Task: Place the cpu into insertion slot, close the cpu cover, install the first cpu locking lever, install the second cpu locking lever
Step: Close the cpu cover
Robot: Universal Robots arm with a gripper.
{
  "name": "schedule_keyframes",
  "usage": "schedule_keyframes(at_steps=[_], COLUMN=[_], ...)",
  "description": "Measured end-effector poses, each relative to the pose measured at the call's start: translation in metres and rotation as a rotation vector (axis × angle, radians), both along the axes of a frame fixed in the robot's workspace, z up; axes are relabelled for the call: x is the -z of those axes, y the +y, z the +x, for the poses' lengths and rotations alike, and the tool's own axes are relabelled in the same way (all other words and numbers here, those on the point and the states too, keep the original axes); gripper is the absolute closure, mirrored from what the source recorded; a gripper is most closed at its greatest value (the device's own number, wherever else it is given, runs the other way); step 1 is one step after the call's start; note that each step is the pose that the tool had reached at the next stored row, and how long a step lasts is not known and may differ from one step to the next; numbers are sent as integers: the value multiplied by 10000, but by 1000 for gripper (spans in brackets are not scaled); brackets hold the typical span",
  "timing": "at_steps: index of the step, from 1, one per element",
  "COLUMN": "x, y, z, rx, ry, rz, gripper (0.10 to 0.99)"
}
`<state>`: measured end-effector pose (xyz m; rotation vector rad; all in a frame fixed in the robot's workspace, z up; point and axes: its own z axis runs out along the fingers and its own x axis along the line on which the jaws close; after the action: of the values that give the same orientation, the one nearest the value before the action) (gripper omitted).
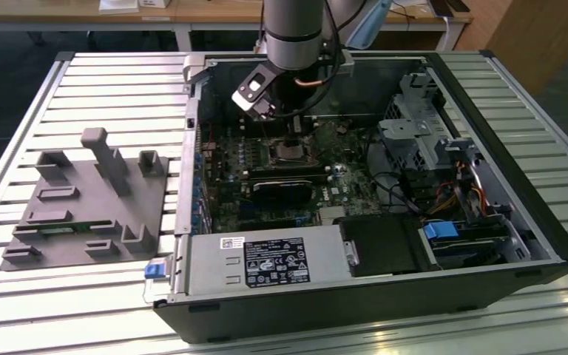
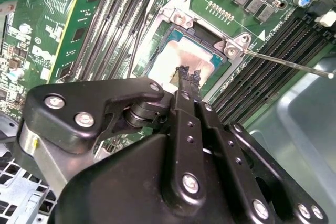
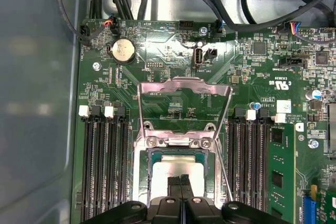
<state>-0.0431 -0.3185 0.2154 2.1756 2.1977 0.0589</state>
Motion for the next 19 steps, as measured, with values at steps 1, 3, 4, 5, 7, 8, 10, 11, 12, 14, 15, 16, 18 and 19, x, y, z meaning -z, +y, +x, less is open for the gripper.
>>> schedule_keyframes(at_steps=[1,3,4,5,7,8,10,11,12,14,15,16,18,19], x=[-12,-46,-63,-79,-111,-131,-174,-196,-218,-258,-273,-290,-326,-343], y=[0,0,0,0,0,0,0,0,0,0,0,0,0,0], z=[0,0,0,0,0,0,0,0,0,0,0,0,0,0], rx=[0,0,0,0,0,0,2,2,2,2,3,3,3,3], ry=[0,-1,-1,-1,-1,0,-1,-1,0,-1,0,0,-1,-1], rz=[1,1,1,1,2,0,2,2,0,1,0,0,2,2], gripper=[980,980,980,980,980,980,980,980,980,980,980,980,980,980])
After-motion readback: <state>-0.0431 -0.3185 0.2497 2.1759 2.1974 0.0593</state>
